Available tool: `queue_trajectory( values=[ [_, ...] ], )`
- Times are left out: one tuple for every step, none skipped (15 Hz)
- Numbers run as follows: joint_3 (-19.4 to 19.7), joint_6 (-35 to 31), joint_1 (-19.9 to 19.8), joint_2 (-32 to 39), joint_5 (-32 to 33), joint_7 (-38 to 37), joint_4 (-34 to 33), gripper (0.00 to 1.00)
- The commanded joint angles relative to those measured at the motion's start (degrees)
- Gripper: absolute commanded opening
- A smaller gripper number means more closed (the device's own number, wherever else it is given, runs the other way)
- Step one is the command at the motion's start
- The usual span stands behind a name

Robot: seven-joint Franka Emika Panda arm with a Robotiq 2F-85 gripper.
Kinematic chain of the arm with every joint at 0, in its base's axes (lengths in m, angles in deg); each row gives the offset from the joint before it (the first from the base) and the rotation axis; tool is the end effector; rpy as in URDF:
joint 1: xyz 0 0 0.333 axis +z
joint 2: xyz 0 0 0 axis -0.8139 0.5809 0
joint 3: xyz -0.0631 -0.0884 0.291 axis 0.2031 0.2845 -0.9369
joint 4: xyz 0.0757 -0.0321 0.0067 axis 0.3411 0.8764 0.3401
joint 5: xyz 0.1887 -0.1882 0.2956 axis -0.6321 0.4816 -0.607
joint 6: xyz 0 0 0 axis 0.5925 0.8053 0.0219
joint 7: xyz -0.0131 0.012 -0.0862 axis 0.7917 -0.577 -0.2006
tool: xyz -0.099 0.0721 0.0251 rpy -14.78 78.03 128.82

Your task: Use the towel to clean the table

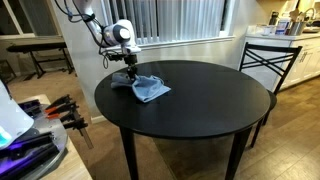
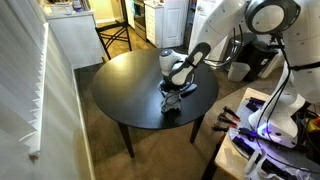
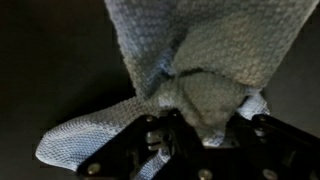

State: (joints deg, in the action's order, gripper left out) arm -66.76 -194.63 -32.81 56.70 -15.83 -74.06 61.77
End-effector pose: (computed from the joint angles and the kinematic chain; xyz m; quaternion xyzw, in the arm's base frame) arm 0.5647 0.1131 0.0968 0.8935 -0.4364 0.0141 0.1045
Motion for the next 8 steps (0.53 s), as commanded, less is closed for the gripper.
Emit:
queue_trajectory(
  values=[
    [-7.0, 3.3, 2.2, 2.6, 0.5, 2.4, -4.2, 0.08],
    [-8.5, 4.7, 2.8, 3.9, 0.6, 3.3, -6.9, 0.08],
    [-10.0, 6.2, 3.1, 5.2, 0.7, 4.6, -9.8, 0.08],
    [-11.0, 7.6, 3.5, 6.9, 1.1, 6.3, -13.0, 0.08],
    [-11.6, 9.6, 3.8, 9.2, 1.5, 8.4, -17.2, 0.08],
    [-11.9, 11.6, 3.9, 11.3, 2.0, 10.9, -21.2, 0.08],
    [-11.8, 13.3, 4.0, 13.0, 2.8, 13.6, -24.6, 0.08],
    [-11.6, 14.8, 4.0, 14.8, 3.6, 16.4, -28.0, 0.08]
  ],
)
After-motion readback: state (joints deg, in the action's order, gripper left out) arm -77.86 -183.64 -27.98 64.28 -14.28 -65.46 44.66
